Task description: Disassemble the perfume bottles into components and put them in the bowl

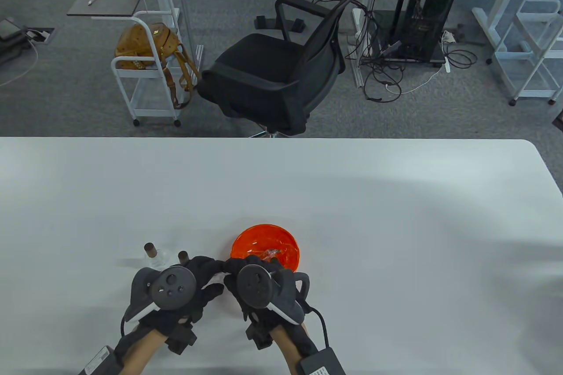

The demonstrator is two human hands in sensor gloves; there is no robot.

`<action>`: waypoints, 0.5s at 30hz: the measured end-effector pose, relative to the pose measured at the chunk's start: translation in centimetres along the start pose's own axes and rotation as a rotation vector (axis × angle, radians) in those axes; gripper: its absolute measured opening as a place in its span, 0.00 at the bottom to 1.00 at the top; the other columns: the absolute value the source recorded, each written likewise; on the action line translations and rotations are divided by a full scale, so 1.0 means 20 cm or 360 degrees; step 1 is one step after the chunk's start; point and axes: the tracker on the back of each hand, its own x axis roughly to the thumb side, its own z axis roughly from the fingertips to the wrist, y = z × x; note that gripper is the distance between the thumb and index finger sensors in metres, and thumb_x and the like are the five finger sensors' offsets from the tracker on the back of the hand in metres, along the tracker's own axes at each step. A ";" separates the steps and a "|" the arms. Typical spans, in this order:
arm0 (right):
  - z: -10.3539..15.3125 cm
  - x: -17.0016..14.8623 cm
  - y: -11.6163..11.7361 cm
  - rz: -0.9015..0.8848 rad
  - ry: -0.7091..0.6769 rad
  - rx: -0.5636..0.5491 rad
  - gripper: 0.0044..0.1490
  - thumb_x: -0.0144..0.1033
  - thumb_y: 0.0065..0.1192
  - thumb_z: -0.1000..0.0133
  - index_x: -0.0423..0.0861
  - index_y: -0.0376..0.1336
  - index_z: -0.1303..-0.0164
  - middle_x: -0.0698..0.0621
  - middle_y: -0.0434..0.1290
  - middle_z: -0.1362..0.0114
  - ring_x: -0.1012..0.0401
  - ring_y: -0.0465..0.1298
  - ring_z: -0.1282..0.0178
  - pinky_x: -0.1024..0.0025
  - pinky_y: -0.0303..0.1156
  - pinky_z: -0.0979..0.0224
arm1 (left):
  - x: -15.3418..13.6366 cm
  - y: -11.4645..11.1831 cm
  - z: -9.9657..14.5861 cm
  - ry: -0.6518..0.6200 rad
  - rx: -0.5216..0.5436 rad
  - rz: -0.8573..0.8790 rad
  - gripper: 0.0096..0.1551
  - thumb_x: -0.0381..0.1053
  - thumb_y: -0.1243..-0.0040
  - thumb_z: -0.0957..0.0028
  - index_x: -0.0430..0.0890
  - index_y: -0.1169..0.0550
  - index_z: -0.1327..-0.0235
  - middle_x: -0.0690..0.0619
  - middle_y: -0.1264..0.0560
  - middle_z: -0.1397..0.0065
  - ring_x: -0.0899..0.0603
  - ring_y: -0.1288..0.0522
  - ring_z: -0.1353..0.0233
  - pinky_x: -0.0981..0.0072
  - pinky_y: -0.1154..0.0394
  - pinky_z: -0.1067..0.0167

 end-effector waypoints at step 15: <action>0.00 0.00 0.00 0.0042 -0.0035 -0.0017 0.29 0.48 0.70 0.58 0.58 0.70 0.45 0.57 0.81 0.46 0.67 0.85 0.61 0.52 0.79 0.39 | 0.01 0.00 0.01 -0.0015 0.0002 0.0003 0.30 0.53 0.28 0.56 0.47 0.16 0.38 0.43 0.17 0.35 0.40 0.13 0.44 0.41 0.24 0.41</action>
